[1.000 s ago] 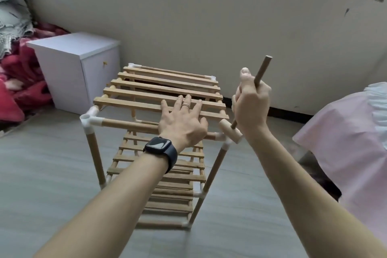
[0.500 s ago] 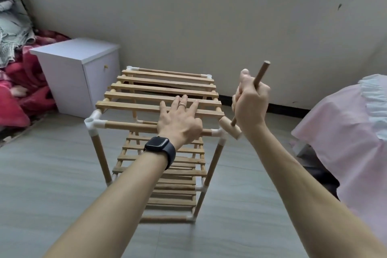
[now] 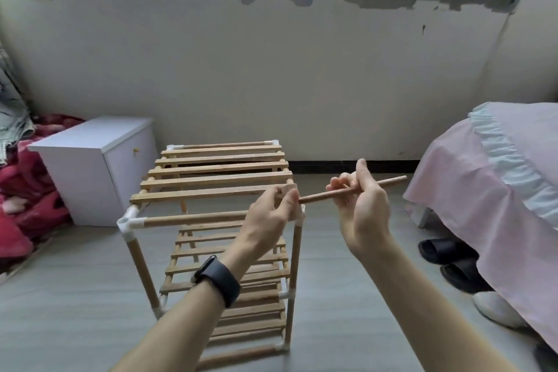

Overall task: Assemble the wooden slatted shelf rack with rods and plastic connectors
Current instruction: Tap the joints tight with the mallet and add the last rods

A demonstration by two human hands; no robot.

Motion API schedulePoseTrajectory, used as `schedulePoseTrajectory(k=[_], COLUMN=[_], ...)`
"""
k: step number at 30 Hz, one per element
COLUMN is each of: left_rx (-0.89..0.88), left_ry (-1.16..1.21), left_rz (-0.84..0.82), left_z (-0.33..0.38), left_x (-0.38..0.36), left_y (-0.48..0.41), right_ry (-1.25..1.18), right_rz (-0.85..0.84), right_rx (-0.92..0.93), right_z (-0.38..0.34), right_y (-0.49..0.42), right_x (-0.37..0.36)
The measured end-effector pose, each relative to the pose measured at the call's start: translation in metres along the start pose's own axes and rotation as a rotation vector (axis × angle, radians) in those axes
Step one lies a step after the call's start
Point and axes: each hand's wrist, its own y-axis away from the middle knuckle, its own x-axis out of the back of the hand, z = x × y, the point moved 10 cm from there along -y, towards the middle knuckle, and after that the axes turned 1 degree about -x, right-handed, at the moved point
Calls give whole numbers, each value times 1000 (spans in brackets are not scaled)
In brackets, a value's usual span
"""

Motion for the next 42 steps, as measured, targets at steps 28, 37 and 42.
schedulePoseTrajectory(k=[28,37,42], left_rx=[82,94,87], left_ry=[-1093,-1084,-1065], left_rz=[69,55,43], left_z=[-49,-49,-50], left_x=[20,21,20], left_y=[-29,-28,-26], right_ry=[1369,1484,1504], right_rz=[-191,-321,-294], right_rx=[784,716,640], right_z=[-77,-45,-42], right_y=[50,60,56], right_x=[16,17,27])
